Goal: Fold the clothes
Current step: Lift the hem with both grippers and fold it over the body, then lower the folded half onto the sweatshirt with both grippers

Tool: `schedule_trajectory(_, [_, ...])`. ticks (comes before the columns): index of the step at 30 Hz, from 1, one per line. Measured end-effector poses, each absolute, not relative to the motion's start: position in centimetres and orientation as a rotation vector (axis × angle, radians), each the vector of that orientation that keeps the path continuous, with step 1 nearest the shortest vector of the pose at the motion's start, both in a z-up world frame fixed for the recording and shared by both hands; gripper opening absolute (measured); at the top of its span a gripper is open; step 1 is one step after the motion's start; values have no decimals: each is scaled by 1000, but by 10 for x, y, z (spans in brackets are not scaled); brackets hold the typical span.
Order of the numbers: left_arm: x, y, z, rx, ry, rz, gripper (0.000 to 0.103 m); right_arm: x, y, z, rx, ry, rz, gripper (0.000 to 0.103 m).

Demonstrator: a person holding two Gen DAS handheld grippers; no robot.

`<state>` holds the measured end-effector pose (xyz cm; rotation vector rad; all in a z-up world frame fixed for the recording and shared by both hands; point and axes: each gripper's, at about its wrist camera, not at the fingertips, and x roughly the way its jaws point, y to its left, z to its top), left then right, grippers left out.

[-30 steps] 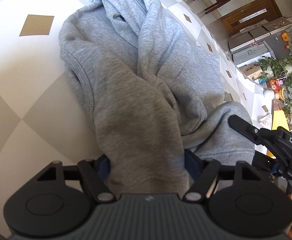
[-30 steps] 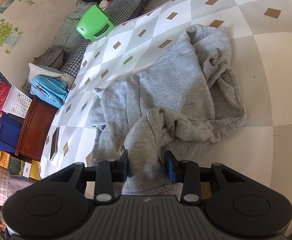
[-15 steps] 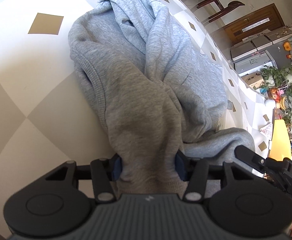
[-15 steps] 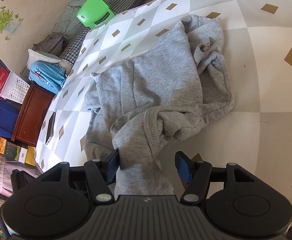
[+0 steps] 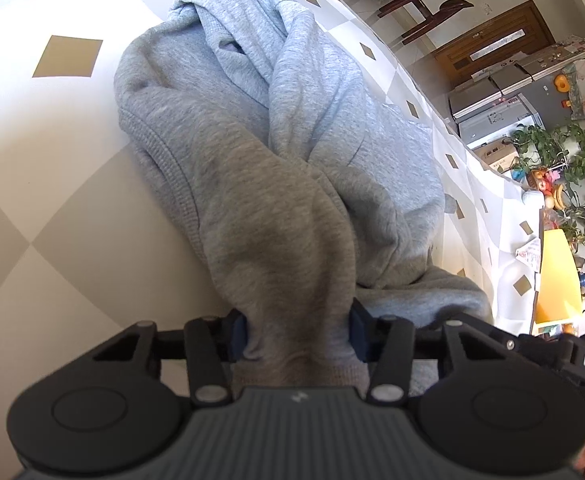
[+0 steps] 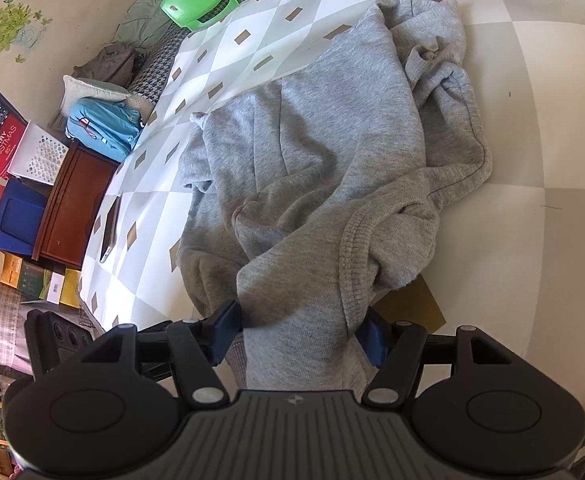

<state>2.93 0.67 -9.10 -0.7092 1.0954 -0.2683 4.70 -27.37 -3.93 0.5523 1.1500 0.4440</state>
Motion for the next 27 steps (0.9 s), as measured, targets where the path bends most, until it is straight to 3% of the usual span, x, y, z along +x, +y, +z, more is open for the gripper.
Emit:
schedule_trajectory(1, [29, 7, -91, -709, 1094, -268, 39, 46, -271, -40, 543, 1155, 458, 60])
schedule_trajectory(5, [29, 11, -88, -720, 1074, -269, 32, 42, -262, -37, 486, 1140, 508, 34])
schedule_trajectory(8, [31, 16, -88, -754, 1062, -266, 31, 40, -264, -31, 486, 1099, 511, 27])
schedule_trajectory(27, [79, 45, -27, -909, 862, -281, 30, 77, -297, 14, 892, 832, 566, 24])
